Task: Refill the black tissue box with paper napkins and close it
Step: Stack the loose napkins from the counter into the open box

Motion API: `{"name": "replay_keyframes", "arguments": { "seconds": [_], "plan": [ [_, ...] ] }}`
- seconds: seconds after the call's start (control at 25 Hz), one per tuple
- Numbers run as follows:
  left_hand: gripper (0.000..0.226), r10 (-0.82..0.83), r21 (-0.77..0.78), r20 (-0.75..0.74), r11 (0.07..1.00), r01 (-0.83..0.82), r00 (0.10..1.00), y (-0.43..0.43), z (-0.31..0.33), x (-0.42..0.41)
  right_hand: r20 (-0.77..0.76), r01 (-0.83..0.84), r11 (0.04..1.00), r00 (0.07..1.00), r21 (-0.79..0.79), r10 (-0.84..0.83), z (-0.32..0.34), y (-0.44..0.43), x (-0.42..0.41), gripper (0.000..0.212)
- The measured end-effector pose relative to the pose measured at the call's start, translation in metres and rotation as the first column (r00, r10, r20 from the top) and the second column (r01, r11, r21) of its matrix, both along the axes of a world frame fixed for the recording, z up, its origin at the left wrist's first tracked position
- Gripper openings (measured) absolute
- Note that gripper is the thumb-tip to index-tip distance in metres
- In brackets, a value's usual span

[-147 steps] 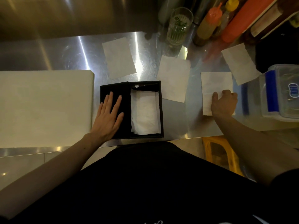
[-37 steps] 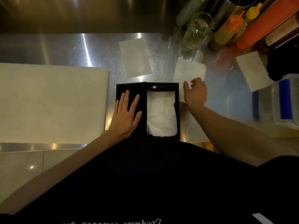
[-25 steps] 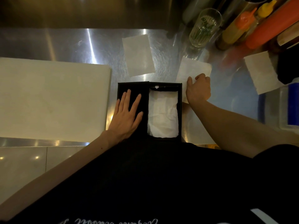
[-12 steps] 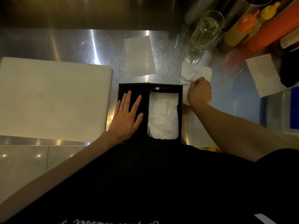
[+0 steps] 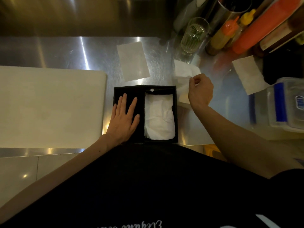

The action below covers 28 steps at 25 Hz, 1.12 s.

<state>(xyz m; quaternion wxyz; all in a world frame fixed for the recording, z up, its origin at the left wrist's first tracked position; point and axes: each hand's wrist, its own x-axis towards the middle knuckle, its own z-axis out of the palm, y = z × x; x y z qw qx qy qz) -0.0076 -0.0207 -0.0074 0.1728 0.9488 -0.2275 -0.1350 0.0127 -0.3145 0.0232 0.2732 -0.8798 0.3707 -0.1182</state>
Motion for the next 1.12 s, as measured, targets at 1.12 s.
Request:
{"name": "replay_keyframes", "arguments": {
  "seconds": [1.12],
  "plan": [
    [0.06, 0.03, -0.015, 0.007, 0.999, -0.03, 1.0, -0.003, 0.002, -0.004, -0.085, -0.265, 0.956, 0.957, 0.129, 0.277, 0.018, 0.121, -0.088, 0.03]
  ]
}}
